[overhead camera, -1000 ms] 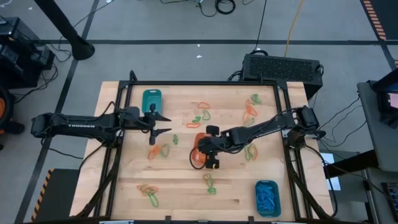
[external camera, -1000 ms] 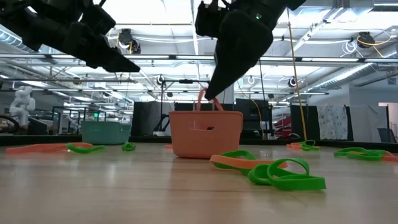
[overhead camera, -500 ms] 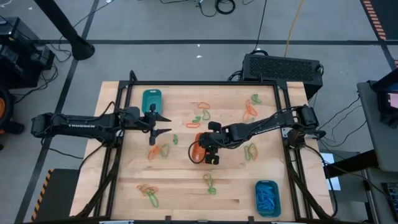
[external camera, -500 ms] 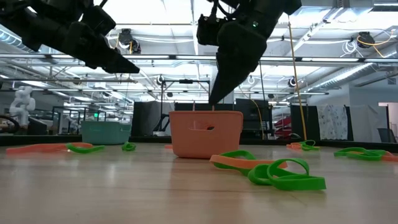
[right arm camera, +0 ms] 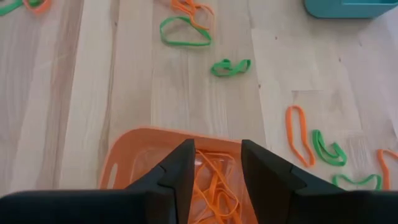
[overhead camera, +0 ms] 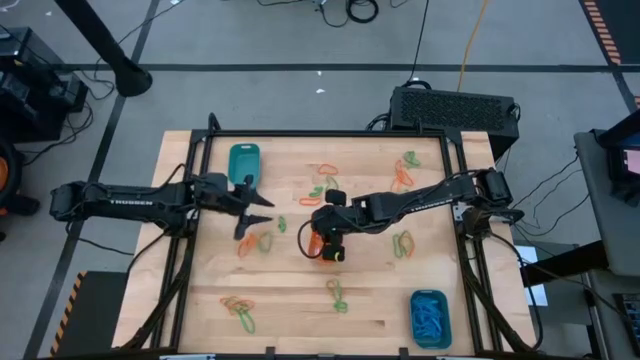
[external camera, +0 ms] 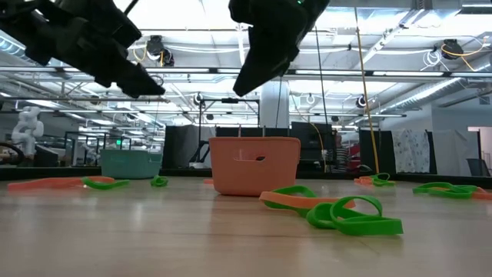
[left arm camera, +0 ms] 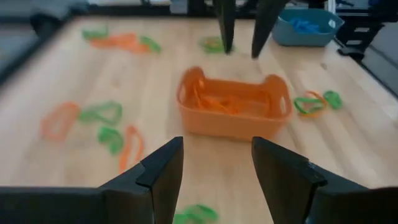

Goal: Sort rubber bands into baskets
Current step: Put the orange rubber band into the orange bin

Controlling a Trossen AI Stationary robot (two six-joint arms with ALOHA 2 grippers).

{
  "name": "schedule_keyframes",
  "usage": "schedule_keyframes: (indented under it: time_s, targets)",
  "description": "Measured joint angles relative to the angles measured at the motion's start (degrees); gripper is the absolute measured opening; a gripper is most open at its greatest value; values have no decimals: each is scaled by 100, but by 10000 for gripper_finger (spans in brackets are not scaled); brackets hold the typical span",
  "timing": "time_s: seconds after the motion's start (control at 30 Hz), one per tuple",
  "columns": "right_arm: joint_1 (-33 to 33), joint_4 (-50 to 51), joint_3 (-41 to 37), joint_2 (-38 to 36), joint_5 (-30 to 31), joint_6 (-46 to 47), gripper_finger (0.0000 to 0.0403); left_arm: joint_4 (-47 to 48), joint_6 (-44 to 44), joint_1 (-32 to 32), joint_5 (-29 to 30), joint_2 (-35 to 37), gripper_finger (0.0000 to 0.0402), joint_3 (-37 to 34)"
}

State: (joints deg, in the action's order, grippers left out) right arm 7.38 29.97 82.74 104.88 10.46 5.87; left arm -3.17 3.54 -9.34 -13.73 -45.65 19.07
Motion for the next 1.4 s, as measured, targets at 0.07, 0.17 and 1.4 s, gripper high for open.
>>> schedule_keyframes:
  time_s: [0.07, 0.17, 1.4]
  targets:
    - [0, -10, 0, 0, 0, -11, 124, 379, -342, -2, -31, 0, 198, 37]
    - [-4, -10, 0, 0, 0, -13, 123, 1423, -861, 0, 60, -2, 198, 299]
    - [55, 197, 0, 0, -13, -207, 123, 2297, -1934, 766, 1278, -2295, 65, 454]
